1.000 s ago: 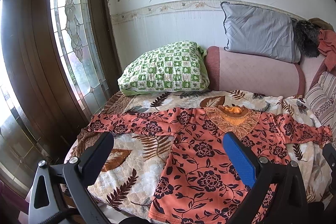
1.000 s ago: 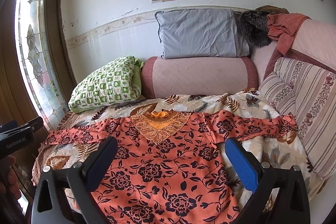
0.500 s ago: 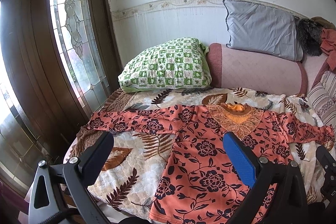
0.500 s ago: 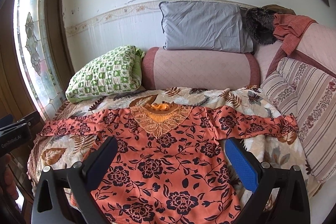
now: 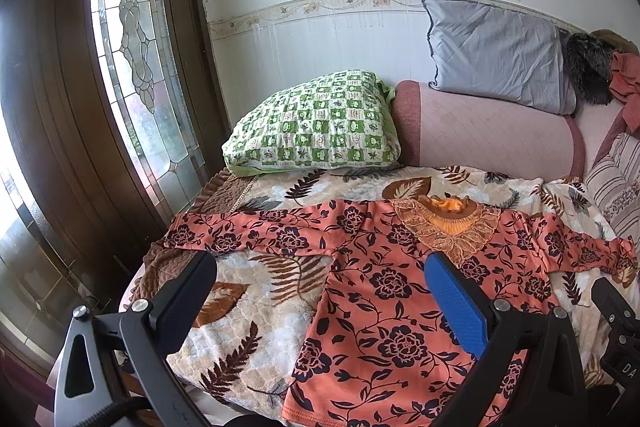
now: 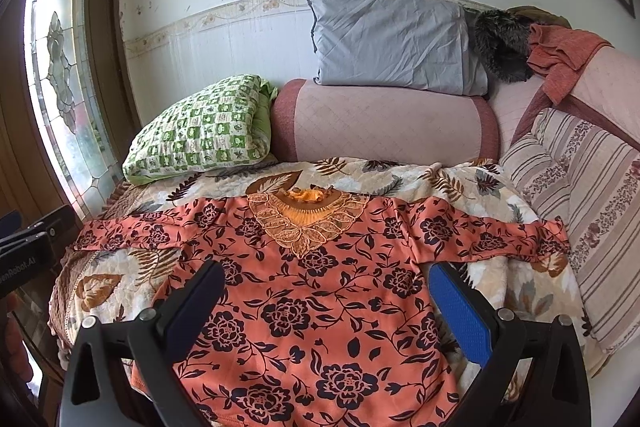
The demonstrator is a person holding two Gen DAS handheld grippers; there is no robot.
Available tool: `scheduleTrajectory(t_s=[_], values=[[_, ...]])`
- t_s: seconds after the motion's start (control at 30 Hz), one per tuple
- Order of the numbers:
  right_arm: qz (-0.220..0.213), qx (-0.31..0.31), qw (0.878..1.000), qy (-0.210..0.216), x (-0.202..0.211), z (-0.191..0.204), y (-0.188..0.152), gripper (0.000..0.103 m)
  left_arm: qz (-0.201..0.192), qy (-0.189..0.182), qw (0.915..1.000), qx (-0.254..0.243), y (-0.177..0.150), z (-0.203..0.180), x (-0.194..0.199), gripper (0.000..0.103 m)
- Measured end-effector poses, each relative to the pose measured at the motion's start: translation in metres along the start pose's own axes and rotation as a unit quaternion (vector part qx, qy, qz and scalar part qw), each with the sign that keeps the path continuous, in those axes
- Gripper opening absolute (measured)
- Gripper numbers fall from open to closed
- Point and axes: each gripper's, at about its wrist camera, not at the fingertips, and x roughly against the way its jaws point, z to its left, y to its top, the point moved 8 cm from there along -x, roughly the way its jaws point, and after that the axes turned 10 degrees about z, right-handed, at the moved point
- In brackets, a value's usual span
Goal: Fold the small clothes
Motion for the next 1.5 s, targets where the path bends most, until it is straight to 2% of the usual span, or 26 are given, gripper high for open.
scheduleTrajectory(t_s=[0.8,1.17,1.27,1.37,1.5], values=[[0.007,0.004,1.000,-0.020,-0.001,-0.005,-0.003,0.103,0.005,-0.009,0.9999,-0.013,-0.004,-0.010,0.002,0.103],[0.019,-0.004,1.000,-0.020,-0.013,-0.016,-0.004,0.103,0.019,-0.010,0.9995,-0.024,-0.005,-0.023,-0.011,0.103],[0.027,-0.008,0.999,-0.019,-0.023,-0.021,-0.004,0.103,0.044,-0.032,0.9982,-0.024,-0.010,-0.030,-0.026,0.103],[0.041,-0.025,0.999,0.000,-0.040,-0.034,-0.007,0.103,0.097,-0.077,0.9921,-0.019,-0.028,-0.044,-0.055,0.103],[0.048,-0.062,0.996,0.032,-0.072,-0.074,-0.009,0.103,0.153,-0.082,0.9843,-0.035,-0.068,-0.062,-0.090,0.103]])
